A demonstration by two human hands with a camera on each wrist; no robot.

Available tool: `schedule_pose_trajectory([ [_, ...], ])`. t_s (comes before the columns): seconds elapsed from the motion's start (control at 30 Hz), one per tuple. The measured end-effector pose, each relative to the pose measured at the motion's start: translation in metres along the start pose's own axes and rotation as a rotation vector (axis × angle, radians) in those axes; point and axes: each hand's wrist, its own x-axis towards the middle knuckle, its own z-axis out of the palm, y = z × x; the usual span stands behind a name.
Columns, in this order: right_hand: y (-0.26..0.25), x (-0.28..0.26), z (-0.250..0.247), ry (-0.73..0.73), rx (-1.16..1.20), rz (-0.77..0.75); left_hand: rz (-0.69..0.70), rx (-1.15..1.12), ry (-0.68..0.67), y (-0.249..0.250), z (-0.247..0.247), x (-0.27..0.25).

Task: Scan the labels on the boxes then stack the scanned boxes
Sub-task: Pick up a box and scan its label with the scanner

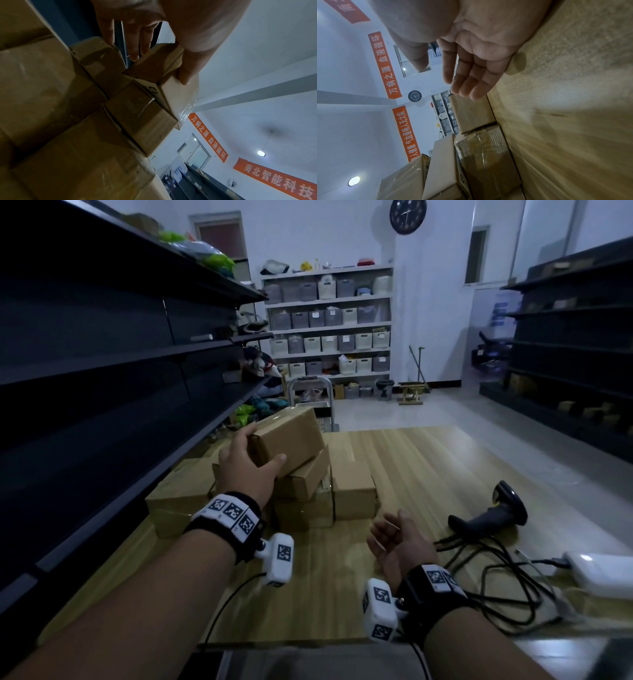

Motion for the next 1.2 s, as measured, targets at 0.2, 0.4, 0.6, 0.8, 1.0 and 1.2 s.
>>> schedule_pose_trajectory([
  [0.2, -0.001, 0.002, -0.002, -0.015, 0.044, 0.034, 0.122, -0.216, 0.033, 0.010, -0.006, -0.032],
  [0.4, -0.002, 0.000, -0.002, -0.026, 0.071, 0.053, 0.120, -0.682, -0.168, 0.017, -0.002, -0.115],
  [0.6, -0.011, -0.005, 0.000, -0.014, 0.068, 0.121, -0.336, -0.812, -0.376, -0.019, 0.032, -0.145],
  [0.8, -0.011, -0.003, -0.010, -0.210, -0.029, 0.274, -0.753, -0.937, -0.664, -0.032, 0.043, -0.143],
  [1.0, -0.005, -0.010, -0.007, -0.275, 0.001, 0.236, -0.761, -0.793, -0.782, -0.048, 0.055, -0.132],
  [1.2, -0.007, -0.016, -0.011, -0.378, 0.019, 0.324, -0.819, -0.838, -0.778, -0.065, 0.061, -0.127],
])
